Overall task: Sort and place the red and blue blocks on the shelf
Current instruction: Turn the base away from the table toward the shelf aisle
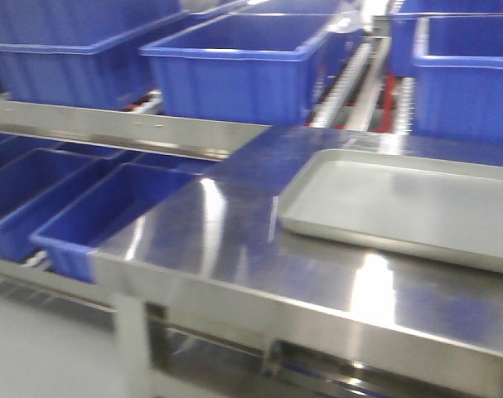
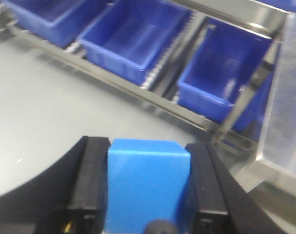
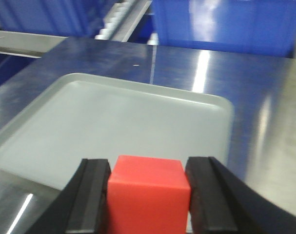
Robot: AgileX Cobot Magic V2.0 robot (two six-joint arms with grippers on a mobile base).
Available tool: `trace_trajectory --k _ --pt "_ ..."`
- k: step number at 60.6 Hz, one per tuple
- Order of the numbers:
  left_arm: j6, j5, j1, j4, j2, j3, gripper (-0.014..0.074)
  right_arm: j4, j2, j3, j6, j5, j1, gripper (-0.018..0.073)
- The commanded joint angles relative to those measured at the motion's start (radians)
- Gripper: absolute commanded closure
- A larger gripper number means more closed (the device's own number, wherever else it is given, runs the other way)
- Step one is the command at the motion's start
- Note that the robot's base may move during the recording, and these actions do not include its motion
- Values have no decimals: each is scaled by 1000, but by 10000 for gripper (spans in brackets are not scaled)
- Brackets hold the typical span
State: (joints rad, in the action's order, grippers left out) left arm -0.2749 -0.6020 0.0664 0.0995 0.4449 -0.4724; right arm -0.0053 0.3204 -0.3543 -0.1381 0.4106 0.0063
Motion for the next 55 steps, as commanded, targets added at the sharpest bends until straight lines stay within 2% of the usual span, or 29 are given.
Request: trace_trajectory --k 1,55 --pt "-1 85 -2 4 3 -27 463 -13 5 -28 6 -90 -6 503" --pt "-1 85 -2 4 3 -27 463 -13 5 -28 6 -89 -6 503"
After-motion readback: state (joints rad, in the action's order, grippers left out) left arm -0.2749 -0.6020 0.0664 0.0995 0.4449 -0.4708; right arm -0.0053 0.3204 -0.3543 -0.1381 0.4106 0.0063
